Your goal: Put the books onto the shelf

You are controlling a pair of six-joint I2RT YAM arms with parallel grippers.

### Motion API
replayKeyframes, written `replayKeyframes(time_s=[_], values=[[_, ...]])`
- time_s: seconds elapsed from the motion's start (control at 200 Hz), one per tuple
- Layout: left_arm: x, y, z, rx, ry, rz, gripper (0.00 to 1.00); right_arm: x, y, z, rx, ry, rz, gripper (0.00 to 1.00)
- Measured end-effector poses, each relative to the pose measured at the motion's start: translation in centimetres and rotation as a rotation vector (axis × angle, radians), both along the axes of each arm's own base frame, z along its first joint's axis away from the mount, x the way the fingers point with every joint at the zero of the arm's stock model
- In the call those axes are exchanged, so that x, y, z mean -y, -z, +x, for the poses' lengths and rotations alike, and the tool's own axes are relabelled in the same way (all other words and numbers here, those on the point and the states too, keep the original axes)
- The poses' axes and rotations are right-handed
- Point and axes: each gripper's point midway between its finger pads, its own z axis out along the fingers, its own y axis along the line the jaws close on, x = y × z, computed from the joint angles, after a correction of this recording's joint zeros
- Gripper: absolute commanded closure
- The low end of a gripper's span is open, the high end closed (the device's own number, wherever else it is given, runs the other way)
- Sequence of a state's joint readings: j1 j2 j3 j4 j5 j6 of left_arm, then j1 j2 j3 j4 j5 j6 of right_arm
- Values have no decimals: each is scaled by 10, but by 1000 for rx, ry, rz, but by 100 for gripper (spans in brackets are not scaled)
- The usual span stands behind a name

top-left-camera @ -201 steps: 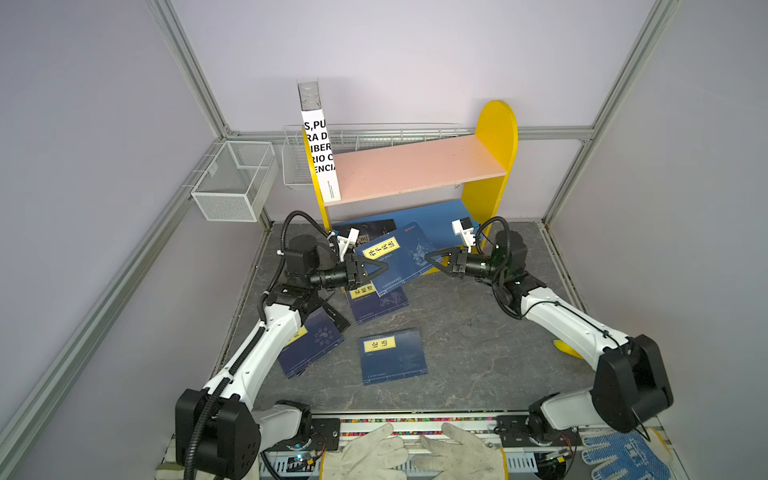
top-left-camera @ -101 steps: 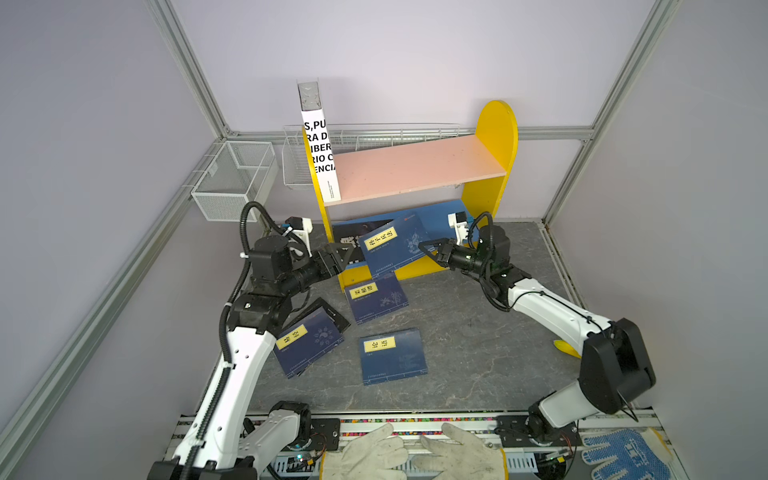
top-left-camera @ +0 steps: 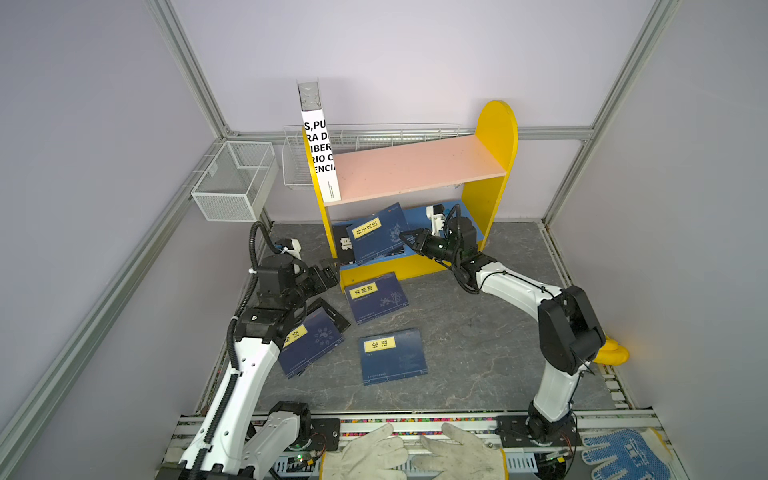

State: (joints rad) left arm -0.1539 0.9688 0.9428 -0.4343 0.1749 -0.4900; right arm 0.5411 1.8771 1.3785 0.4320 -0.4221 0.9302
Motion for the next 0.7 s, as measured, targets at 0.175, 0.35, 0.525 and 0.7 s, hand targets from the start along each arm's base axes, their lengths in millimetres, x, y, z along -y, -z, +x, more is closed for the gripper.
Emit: replayKeyframes(time_s=[0.175,0.35,0.525,0.7], values=[[-2,0,5,9,-7,5,2,-16,-2,14,46,-9,34,87],[-3,6,5,3,-9,7,2,-30,12,23,49,-21,39,87],[-2,8,6,4,4,11,2,-43,27,23,30,-40,34,87],[-1,15,12,-13,5,17,2,-46,26,23,32,-45,42,87]])
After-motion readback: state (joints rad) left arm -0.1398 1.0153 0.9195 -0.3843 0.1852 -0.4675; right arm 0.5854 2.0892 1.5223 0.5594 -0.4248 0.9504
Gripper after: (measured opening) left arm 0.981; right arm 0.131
